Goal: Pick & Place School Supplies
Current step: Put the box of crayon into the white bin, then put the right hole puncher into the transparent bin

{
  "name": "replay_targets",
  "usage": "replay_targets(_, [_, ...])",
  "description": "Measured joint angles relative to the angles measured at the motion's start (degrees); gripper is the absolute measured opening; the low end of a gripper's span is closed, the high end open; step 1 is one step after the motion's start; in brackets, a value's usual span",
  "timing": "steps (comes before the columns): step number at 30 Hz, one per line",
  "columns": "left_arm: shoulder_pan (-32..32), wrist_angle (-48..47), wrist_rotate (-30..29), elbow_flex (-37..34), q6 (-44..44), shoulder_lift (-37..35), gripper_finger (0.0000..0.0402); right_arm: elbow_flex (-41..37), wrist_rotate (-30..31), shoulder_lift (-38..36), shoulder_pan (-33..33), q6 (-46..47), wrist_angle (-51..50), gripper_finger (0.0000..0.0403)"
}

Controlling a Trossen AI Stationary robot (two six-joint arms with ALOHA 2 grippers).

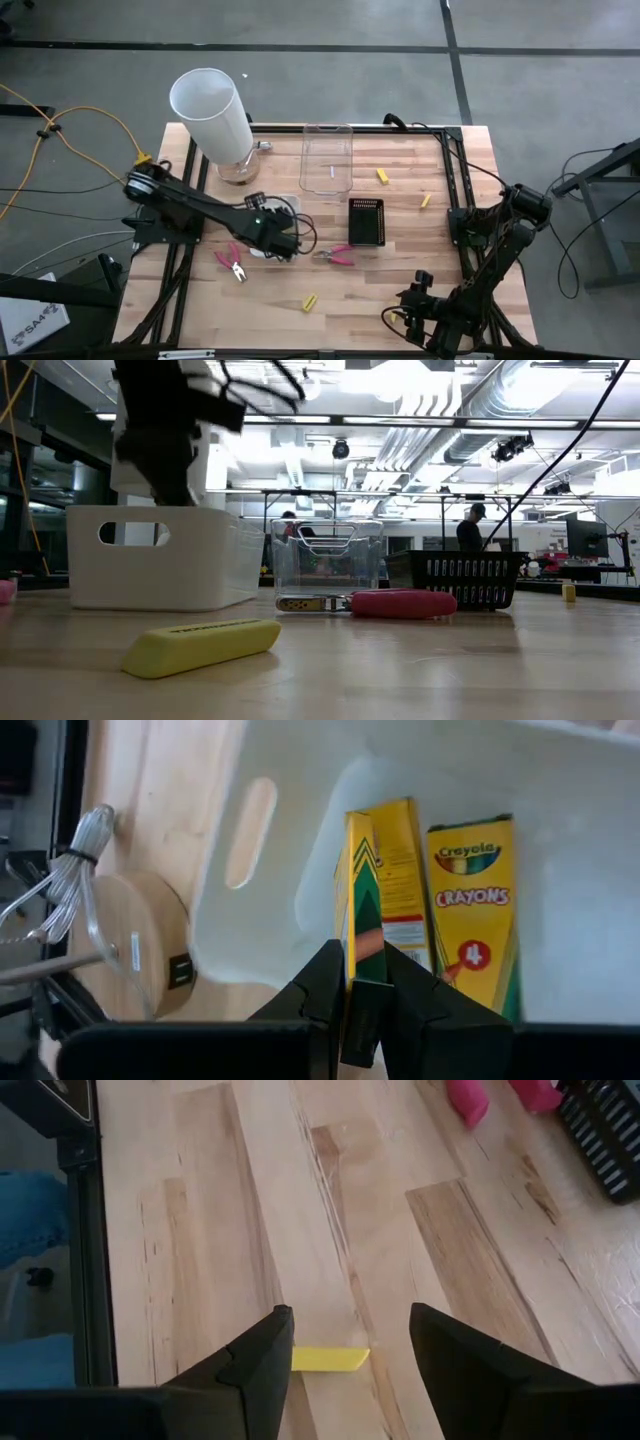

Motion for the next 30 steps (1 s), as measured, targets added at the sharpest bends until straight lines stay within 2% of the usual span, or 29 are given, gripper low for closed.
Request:
replay_targets(7, [0.1, -1.3, -0.3, 0.2, 1.7, 6.4, 0.0037, 0.0, 0.0, 0.0, 0.0, 0.0, 0.2, 0.0193])
replay_targets(19, [0.1, -0.3, 2.4, 0.0, 1.7, 5.4, 0.0114, 0.0, 0.0, 0.0, -0.5, -1.4, 0.6, 0.0193])
replay_targets(30, [-0.4, -0.9, 2.4, 3.0, 4.7, 5.0, 0.0123, 0.0, 0.4, 0.0, -0.5, -1.5, 0.6, 0.0193])
